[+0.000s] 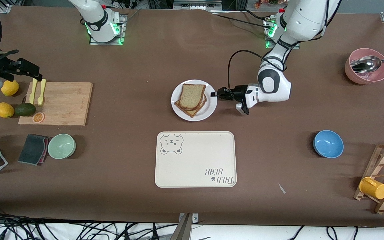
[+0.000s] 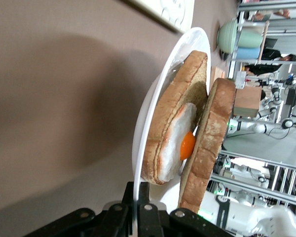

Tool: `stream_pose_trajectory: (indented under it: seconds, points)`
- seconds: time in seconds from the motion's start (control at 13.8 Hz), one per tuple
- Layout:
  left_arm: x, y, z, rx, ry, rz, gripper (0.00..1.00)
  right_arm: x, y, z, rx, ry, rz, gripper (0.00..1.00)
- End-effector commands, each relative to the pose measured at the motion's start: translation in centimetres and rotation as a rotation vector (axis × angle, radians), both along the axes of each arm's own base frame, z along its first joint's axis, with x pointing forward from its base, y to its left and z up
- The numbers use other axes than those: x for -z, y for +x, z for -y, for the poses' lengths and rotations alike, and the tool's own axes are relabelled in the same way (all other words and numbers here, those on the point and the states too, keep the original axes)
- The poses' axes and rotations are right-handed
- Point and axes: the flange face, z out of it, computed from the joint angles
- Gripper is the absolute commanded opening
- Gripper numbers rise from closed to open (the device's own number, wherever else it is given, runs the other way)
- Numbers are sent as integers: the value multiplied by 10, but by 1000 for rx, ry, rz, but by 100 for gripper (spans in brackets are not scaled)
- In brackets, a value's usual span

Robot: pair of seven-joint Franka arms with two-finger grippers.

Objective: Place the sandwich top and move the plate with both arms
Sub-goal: 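Drag the plate with the left gripper onto the bear tray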

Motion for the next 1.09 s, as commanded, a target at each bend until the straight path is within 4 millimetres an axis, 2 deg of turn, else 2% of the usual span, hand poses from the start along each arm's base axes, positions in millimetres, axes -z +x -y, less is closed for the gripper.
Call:
stream_pose_trajectory:
  seconds: [0.0,0.29,0.44,1.02]
  points:
    - [-2,36,-5,-78,-44,11,0,-5,-2,1,-9,5,-2,100]
    - [-13,94,-29,-167,-57,36,0,-5,-2,1,-9,5,0,100]
    - [-6,109,-33,-193,-63,34,0,-5,-2,1,-9,5,-2,100]
    - [-6,165,-58,-310,-18,64,0,-5,-2,2,-7,5,-2,100]
